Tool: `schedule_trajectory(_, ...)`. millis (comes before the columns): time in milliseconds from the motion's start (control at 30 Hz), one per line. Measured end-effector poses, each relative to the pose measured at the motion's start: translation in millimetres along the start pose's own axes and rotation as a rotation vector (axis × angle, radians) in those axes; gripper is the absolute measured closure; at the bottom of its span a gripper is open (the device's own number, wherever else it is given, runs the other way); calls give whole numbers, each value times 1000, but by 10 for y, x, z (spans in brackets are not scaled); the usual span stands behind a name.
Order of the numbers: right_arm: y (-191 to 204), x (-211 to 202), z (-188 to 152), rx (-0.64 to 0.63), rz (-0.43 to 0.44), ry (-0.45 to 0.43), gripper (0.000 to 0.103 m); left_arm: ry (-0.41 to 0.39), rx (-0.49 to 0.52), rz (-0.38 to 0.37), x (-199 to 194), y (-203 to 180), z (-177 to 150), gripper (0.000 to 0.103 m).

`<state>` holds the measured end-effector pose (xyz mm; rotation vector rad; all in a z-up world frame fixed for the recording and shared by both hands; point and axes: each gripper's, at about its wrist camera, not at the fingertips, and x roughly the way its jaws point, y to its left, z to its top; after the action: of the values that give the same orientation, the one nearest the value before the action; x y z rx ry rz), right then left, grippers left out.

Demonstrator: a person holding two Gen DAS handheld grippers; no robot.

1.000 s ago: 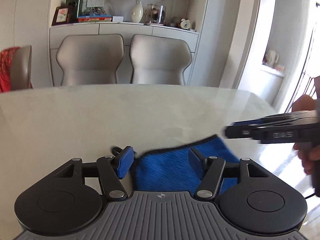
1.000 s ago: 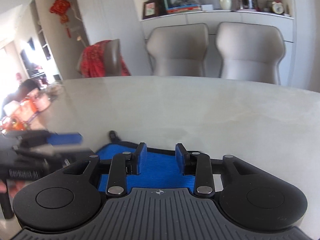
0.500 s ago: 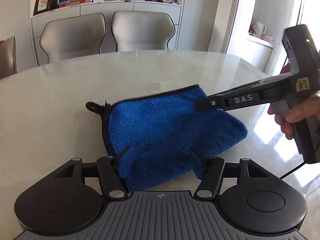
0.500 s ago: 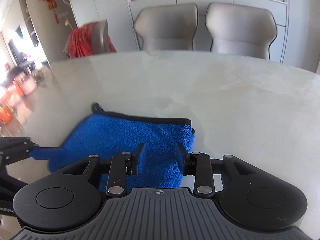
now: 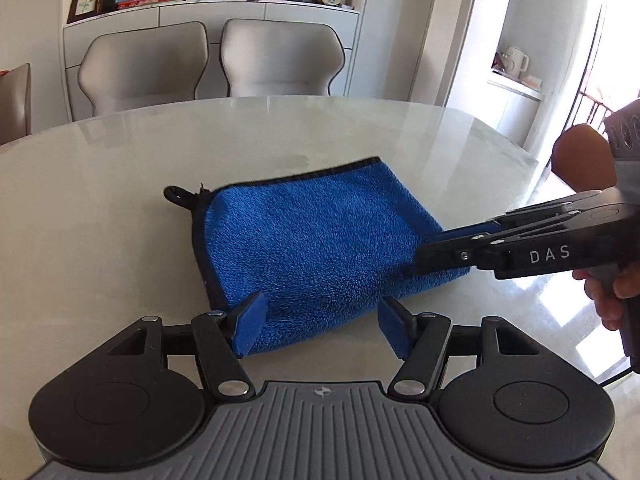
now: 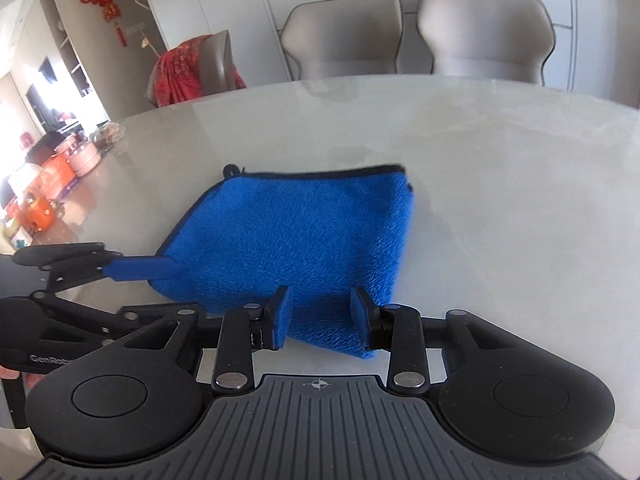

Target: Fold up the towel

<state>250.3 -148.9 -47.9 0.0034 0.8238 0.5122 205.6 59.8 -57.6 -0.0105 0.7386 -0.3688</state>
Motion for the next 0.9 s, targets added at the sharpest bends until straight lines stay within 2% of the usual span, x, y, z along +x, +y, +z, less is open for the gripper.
schedule_trajectory(67, -22, 60, -24, -10, -65, 46, 62, -13, 1, 7, -31, -9, 5, 30)
schedule_trajectory(133, -85, 89, -68, 22, -52, 64, 62, 42, -7, 41, 51, -2, -18, 31)
schedule_trajectory(200, -104, 20, -93, 40, -48, 52, 62, 42, 3, 45, 62, -8, -43, 31)
schedule_trajectory(333, -15, -207, -75, -39, -106, 19, 58, 22, -8, 55, -69, -42, 7, 31)
schedule_trajectory(433, 53, -409, -84, -57, -154, 18, 39, 36, -46, 107, -226, -122, 45, 25)
schedule_trajectory(500, 92, -569, -120, -16, -167, 12, 27, 42, -71, 124, -312, -177, 23, 25)
schedule_trajectory(567, 135, -706, -158, 31, -166, 6, 4, 49, -86, 139, -420, -252, -21, 22)
schedule_trajectory(600, 161, -777, -183, 55, -165, 2, 0, 53, -94, 155, -490, -304, -57, 21)
schedule_trajectory(733, 317, -991, -278, 100, -168, 19, 1, 50, -138, 170, -750, -440, -180, 21)
schedule_trajectory(833, 464, -1104, -350, 98, -214, 32, 1, 36, -186, 179, -962, -517, -244, 20)
schedule_trajectory(900, 551, -1191, -382, 99, -255, 31, 1, 19, -201, 196, -1093, -567, -269, 14)
